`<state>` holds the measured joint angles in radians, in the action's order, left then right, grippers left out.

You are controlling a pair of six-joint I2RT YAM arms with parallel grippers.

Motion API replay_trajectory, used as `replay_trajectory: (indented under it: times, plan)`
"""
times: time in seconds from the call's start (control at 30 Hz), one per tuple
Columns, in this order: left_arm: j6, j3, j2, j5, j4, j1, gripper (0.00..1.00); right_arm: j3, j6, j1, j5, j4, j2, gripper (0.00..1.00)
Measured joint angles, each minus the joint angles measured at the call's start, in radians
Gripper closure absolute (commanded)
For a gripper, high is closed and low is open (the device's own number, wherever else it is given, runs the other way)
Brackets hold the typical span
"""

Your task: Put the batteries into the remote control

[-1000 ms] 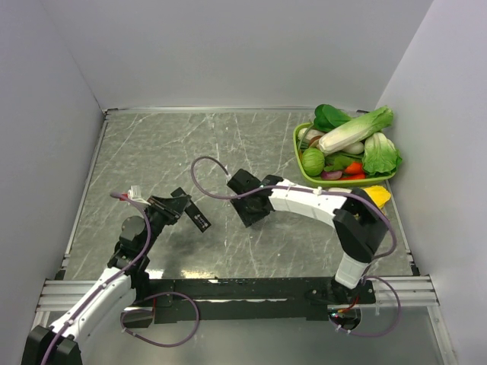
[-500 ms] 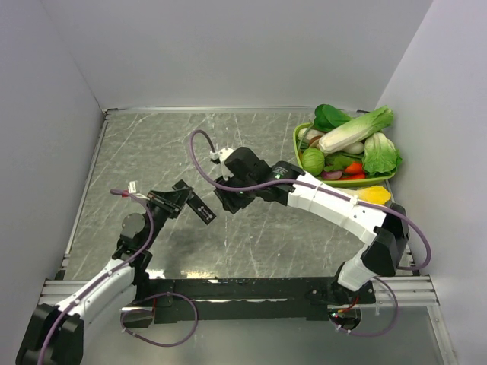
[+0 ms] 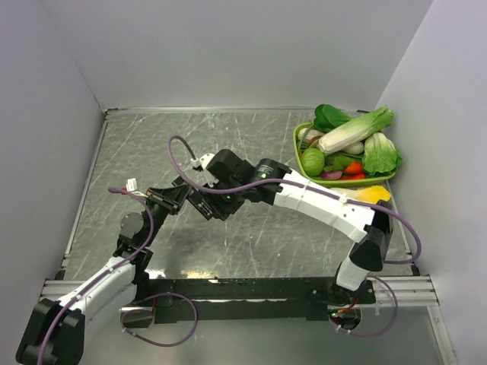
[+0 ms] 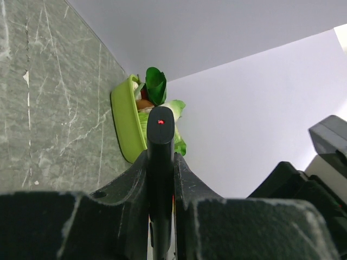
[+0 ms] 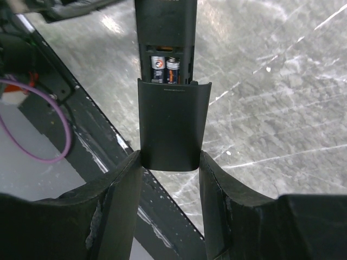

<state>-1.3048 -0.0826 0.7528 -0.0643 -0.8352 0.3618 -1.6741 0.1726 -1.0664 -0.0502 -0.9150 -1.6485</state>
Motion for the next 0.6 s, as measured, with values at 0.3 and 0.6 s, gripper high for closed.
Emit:
replay_trajectory:
  times: [0.3, 0.6]
  plan:
    - [-0.025, 0.000, -0.001, 0.000, -0.002, 0.000, 0.98, -0.056, -0.003, -0.021, 0.009, -0.052, -0.075, 0.77]
    - [-0.045, 0.000, -0.021, 0.002, 0.001, 0.000, 0.98, -0.129, -0.006, -0.040, 0.027, -0.094, -0.135, 0.76]
